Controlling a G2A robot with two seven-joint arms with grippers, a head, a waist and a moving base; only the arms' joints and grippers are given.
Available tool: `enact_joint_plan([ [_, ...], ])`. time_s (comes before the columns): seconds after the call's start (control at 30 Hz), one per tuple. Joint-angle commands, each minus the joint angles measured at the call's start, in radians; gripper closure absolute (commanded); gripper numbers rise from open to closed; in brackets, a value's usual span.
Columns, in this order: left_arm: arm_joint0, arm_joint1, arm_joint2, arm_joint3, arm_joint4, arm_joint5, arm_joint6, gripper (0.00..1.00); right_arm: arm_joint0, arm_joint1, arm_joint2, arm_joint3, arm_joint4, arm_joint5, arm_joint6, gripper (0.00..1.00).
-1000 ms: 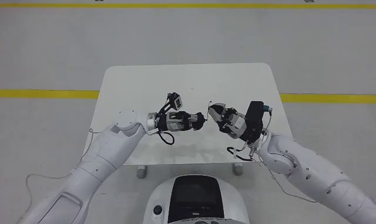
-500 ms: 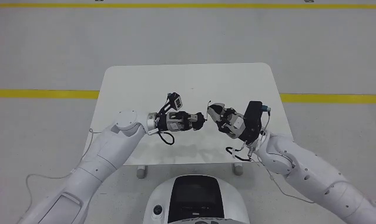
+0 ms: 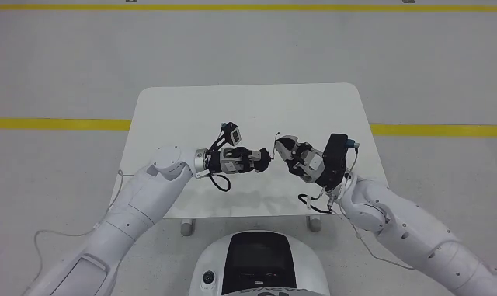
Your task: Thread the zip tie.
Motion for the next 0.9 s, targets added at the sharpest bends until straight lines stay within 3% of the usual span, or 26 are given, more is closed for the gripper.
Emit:
enact_joint_plan([
  [0.0, 0.0, 0.0, 0.0, 0.0, 0.0, 0.0, 0.0, 1.0, 0.0, -0.001, 0.0, 0.001, 0.001, 0.0, 0.004, 1.0],
  [0.87, 0.0, 0.0, 0.0, 0.0, 0.0, 0.0, 0.0, 1.0, 0.004, -0.008, -0.003, 0.015, 0.016, 0.0, 0.011, 1.0],
])
